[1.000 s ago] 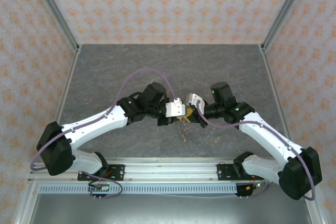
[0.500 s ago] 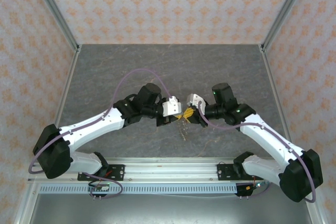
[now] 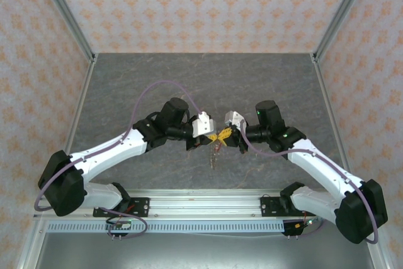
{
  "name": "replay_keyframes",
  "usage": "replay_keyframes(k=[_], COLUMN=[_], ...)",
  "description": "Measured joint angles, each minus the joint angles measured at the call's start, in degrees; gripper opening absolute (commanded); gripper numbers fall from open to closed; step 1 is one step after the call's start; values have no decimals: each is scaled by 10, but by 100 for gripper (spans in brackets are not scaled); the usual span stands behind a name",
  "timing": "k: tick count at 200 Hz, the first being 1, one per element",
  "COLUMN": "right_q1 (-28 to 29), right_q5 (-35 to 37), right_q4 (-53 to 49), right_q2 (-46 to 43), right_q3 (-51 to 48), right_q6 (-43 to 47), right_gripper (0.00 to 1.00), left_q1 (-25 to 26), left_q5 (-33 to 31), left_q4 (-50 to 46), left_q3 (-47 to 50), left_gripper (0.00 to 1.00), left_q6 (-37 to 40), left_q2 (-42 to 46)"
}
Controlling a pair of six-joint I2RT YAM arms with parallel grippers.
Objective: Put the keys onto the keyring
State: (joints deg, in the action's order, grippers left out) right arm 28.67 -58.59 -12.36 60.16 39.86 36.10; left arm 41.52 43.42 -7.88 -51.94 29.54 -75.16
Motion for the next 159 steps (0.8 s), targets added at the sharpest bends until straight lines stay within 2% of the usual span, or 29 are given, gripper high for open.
replay_keyframes(k=[34,72,132,159], right_q1=[0,0,-1,-4], right_q5=[0,-2,1,8], right_q4=[0,-19,-57,-76], right_q2=[-2,-2,3,4], right_q3=[0,7,26,29], right_q6=[-1,0,8,12], right_gripper=[0,0,0,0], left_q1=[1,18,39,46], left_q5=[-9,-39,-79,-93], left_q4=[-4,-34,-84,-108], left_q3=[0,-16,-59,-80], left_gripper=[10,12,10,1], left_q6=[6,27,55,68], left_q2=[3,4,-11,-29])
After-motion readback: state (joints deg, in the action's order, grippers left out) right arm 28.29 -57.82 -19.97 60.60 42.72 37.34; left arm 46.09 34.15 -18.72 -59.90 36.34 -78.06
